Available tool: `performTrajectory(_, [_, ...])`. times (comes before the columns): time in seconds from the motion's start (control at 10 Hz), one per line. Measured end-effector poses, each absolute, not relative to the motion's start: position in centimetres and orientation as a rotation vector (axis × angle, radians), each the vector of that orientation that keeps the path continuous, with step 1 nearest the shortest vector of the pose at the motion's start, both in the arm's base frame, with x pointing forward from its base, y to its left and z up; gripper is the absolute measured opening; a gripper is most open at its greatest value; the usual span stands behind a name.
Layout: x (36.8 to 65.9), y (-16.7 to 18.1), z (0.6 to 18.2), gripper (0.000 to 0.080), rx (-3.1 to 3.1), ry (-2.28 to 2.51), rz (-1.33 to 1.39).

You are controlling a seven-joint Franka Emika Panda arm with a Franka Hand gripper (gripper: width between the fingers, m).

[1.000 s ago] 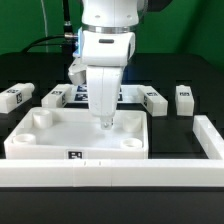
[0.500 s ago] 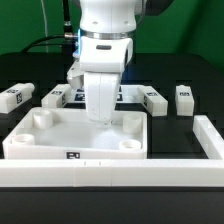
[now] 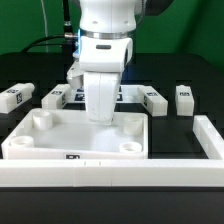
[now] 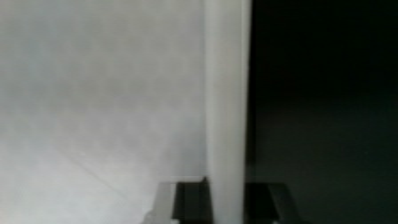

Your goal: Assemble desk

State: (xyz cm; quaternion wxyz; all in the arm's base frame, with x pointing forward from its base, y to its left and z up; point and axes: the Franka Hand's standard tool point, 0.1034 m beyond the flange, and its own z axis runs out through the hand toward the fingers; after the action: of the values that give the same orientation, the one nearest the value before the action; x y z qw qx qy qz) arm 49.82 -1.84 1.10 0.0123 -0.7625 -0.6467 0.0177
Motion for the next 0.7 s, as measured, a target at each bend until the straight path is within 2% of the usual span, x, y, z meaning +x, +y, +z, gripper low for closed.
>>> performTrajectory(0.2, [49.8, -1.6, 1.1, 0.0058, -2.375, -2.019, 0.054])
performTrajectory(0.7, [51.2, 4.5, 1.0, 0.0058, -2.313, -2.080, 0.012])
